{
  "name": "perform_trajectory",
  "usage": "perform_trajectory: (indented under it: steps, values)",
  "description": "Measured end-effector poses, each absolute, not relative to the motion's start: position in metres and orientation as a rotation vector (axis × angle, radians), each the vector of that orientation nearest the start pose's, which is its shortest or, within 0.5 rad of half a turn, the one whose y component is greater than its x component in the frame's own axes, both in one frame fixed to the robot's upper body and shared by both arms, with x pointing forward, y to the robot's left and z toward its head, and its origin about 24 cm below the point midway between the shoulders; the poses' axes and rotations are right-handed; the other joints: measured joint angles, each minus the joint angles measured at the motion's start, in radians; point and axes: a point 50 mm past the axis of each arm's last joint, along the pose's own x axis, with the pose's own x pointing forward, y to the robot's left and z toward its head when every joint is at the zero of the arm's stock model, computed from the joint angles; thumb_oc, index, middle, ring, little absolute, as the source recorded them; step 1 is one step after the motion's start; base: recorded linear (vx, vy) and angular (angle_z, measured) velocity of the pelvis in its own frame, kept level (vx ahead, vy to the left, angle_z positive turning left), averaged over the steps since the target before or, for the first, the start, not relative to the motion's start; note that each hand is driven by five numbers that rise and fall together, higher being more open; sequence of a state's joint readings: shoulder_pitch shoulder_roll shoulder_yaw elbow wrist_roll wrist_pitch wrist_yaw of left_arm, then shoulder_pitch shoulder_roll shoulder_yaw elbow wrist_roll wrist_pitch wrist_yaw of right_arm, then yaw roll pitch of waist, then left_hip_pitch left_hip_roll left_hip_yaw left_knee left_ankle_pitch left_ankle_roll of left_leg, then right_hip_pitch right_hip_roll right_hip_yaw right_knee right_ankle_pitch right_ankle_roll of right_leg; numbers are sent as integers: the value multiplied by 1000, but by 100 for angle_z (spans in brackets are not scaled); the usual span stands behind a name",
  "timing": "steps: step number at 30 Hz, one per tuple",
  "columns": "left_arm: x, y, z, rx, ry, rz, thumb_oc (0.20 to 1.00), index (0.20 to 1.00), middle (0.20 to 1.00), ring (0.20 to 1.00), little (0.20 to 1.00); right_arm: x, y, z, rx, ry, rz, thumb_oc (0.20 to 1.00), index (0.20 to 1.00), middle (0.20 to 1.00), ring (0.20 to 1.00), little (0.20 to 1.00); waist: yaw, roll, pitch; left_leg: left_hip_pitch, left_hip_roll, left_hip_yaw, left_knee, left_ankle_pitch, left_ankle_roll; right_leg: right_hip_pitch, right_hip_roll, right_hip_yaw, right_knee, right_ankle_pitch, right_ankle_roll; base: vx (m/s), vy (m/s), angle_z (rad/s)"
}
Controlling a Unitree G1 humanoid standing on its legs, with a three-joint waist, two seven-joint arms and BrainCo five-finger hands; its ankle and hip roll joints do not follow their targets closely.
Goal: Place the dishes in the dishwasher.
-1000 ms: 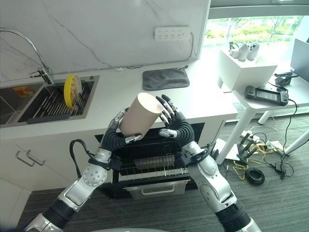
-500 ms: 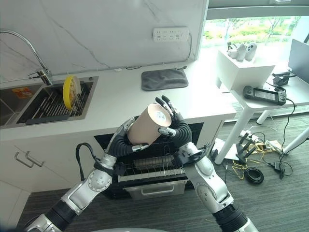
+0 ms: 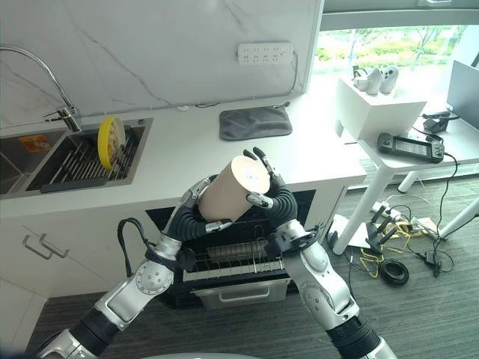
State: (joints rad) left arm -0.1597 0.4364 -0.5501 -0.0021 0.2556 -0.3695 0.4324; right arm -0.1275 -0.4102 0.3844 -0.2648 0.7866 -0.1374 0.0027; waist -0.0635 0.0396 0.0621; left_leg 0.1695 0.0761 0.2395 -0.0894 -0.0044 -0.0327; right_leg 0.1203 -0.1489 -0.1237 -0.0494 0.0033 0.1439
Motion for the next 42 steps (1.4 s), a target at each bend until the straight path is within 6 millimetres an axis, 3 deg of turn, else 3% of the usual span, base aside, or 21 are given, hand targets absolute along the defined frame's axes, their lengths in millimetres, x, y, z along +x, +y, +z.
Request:
perform_trajectory:
  steps: [26,33,42]
  values:
    - [241,96,89,471,-574,-302,200,200,200,200,200,249,-110,112,251,-211,506,1000,1000,1000,1000,1000,1,-3,1,-2,-1,-3,0,0,0,0,1,-2,-1,0,0,0,0,0]
    - [244,97,87,465,-519,-304,200,200,200,200,200,253,-113,118,115,-265,425,1000,1000,1000,1000,1000,0,-3,1,-3,-1,-3,0,0,0,-2,0,-1,-1,0,0,0,0,0]
    - [244,97,85,475,-503,-318,200,200,200,200,200,254,-117,119,71,-278,389,1000,1000,1000,1000,1000,1,-2,1,-5,-1,-3,0,0,0,-4,-1,-1,-2,0,0,0,0,0]
